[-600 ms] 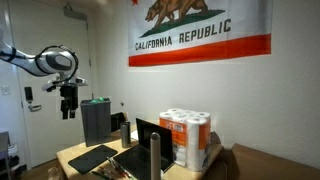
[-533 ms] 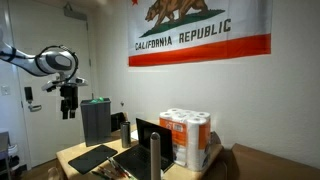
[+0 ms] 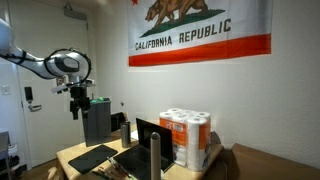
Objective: Close the laptop
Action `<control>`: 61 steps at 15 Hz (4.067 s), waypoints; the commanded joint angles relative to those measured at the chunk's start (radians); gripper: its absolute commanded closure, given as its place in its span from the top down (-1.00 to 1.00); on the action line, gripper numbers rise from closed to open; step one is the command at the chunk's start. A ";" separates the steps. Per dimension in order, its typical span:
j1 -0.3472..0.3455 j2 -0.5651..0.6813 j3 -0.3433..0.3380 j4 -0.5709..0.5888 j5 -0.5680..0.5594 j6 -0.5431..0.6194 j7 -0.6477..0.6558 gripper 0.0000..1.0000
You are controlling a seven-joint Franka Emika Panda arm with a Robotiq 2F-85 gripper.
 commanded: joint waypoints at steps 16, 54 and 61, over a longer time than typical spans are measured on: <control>-0.002 0.782 -0.181 0.910 -0.097 0.186 -0.368 1.00; 0.006 1.164 -0.069 1.390 -0.033 -0.110 -0.353 1.00; -0.033 1.144 -0.041 1.321 0.013 -0.137 -0.332 1.00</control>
